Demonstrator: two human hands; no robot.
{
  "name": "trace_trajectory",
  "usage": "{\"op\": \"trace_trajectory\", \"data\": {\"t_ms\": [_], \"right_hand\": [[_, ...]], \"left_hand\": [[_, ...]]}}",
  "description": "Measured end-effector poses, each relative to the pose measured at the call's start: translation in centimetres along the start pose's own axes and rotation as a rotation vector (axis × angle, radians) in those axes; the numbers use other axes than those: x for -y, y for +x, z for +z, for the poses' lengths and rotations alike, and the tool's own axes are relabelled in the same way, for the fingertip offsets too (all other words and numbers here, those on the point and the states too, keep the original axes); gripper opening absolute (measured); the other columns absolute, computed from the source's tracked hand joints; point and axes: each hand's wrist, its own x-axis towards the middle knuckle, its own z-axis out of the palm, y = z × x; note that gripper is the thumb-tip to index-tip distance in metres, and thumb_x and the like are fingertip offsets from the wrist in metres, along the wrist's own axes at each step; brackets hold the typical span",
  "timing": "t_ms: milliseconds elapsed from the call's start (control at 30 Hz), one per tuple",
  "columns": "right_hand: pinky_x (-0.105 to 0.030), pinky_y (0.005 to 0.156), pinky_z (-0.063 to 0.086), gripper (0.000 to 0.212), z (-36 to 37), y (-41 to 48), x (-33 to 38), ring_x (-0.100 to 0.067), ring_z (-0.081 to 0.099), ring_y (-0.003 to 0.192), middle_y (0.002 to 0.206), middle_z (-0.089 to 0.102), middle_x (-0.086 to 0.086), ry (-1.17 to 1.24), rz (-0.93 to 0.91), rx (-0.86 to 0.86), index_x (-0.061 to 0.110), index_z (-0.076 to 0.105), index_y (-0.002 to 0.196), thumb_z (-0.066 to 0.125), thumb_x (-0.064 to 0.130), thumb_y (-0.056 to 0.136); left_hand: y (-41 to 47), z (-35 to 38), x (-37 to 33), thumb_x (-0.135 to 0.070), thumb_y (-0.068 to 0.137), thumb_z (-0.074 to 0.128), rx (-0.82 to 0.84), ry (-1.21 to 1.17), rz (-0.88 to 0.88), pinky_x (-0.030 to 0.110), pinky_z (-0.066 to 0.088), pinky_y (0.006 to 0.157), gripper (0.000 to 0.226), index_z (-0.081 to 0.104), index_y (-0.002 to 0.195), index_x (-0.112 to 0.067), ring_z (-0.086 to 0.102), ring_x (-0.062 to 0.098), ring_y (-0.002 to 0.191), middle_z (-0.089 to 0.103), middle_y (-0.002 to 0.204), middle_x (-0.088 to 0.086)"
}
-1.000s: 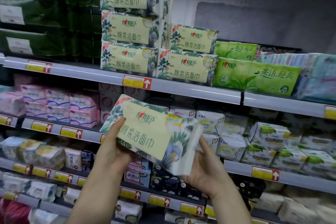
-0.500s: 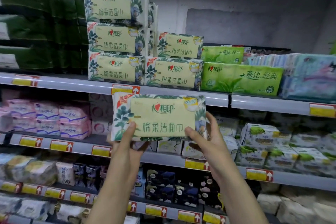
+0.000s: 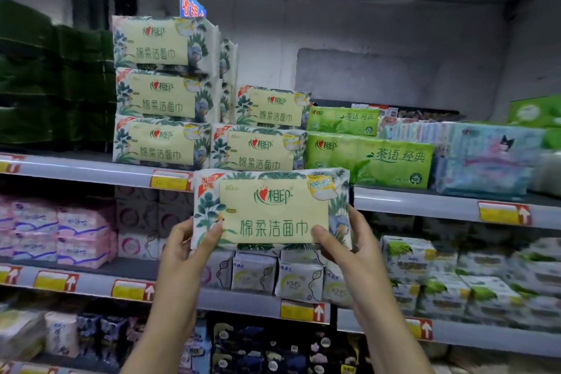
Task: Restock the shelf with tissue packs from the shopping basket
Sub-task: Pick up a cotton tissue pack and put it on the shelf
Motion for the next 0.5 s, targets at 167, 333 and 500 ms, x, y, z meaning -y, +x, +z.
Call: {"op": "trace_trajectory", "data": {"t_ms": [167, 333, 500], "right_hand": [[-0.031, 0.099, 0.045, 0.067, -0.2, 1.0, -0.7, 0.005, 0.053, 0.114, 0.127, 0.054, 0.025, -0.063, -0.024, 0.028, 0.053, 0.043, 0.124, 0.072, 0.056, 0.063], [-0.029, 0.099, 0.045, 0.061, 1.1, 2.3, -0.7, 0.007, 0.052, 0.115, 0.125, 0.055, 0.028, -0.130, -0.054, 0.082, 0.050, 0.044, 0.127, 0.068, 0.054, 0.071], [-0.014, 0.091, 0.045, 0.055, 3.1, 4.6, -1.0, 0.020, 0.047, 0.111, 0.120, 0.048, 0.041, -0.149, -0.071, 0.040, 0.058, 0.042, 0.121, 0.070, 0.048, 0.075]], "left_hand": [[1.6, 0.4, 0.0, -0.027, 0.085, 0.065, 0.005, 0.005, 0.045, 0.020, 0.044, 0.074, 0.020, 0.060, 0.104, -0.022, 0.064, -0.007, 0.081, 0.068, 0.100, -0.007], [3.3, -0.6, 0.6, -0.030, 0.084, 0.064, 0.011, -0.019, 0.031, 0.020, 0.044, 0.076, 0.029, 0.059, 0.110, -0.017, 0.065, -0.004, 0.086, 0.069, 0.105, -0.005], [6.5, -1.9, 1.0, -0.030, 0.077, 0.067, 0.029, -0.026, 0.043, 0.025, 0.047, 0.082, 0.025, 0.061, 0.099, -0.017, 0.066, 0.010, 0.096, 0.071, 0.099, -0.003]]}}
